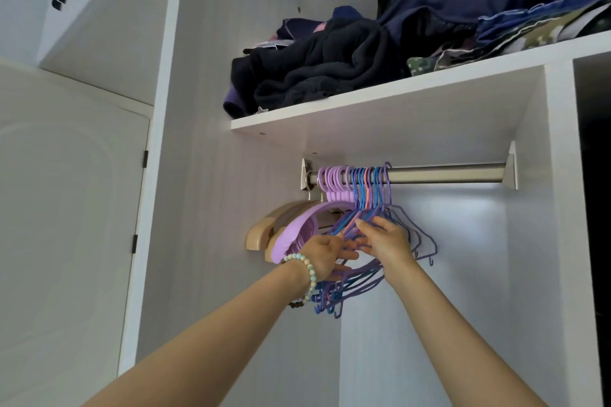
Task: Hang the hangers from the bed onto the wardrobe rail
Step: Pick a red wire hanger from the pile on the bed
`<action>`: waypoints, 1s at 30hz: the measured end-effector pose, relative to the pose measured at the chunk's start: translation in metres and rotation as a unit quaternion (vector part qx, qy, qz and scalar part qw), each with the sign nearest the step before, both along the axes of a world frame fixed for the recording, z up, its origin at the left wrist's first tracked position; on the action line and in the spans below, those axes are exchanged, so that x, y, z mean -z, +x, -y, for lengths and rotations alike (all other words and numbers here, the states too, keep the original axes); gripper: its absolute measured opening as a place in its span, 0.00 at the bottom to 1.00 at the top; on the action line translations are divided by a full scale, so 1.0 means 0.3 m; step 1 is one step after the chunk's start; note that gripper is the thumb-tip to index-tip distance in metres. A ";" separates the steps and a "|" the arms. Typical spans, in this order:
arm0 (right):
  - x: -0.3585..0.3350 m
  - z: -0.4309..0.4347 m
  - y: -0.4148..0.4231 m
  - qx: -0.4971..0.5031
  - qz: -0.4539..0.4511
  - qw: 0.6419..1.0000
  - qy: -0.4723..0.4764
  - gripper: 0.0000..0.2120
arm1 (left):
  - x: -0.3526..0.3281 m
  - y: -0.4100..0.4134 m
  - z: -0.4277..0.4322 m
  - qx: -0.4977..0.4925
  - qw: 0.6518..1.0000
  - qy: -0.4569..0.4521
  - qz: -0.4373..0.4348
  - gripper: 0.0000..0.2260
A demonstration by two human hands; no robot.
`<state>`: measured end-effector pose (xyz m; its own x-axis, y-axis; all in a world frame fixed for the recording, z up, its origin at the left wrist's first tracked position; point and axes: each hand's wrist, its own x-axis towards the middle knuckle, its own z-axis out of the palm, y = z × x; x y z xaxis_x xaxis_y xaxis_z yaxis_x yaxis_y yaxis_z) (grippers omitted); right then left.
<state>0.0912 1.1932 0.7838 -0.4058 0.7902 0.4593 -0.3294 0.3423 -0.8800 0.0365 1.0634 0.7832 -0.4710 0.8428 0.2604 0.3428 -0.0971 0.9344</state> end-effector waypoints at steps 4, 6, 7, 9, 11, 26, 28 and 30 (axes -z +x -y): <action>0.020 0.023 0.008 0.015 0.035 0.999 0.006 0.22 | 0.014 -0.039 0.061 0.002 0.999 -0.042 -0.017 0.17; 0.011 0.035 0.011 0.037 0.052 0.998 0.010 0.27 | 0.010 -0.053 0.107 0.003 0.998 -0.059 -0.017 0.15; 0.004 0.051 0.013 0.050 0.060 0.997 0.016 0.29 | 0.006 -0.061 0.130 0.000 0.998 -0.059 -0.018 0.14; -0.013 0.094 0.013 0.066 0.070 0.995 0.037 0.31 | -0.005 -0.077 0.180 -0.017 0.999 -0.042 -0.021 0.14; -0.037 0.157 0.008 0.070 0.073 0.993 0.056 0.33 | -0.017 -0.093 0.234 -0.039 0.999 -0.010 -0.035 0.14; -0.067 0.905 -0.333 -0.108 0.058 0.977 0.174 0.32 | 0.013 -0.434 1.029 -0.251 0.948 0.115 -0.157 0.18; -0.046 1.041 -0.403 -0.151 0.064 0.968 0.189 0.32 | 0.042 -0.490 1.186 -0.294 0.933 0.106 -0.177 0.20; -0.015 1.186 -0.476 -0.196 0.081 0.956 0.203 0.32 | 0.081 -0.547 1.350 -0.334 0.920 0.094 -0.182 0.21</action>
<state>-0.0517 0.8375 0.7883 -0.7253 0.3329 0.6026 -0.3732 0.5455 -0.7505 -0.1275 0.6584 0.7591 -0.7198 0.3215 0.6152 0.6719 0.1001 0.7338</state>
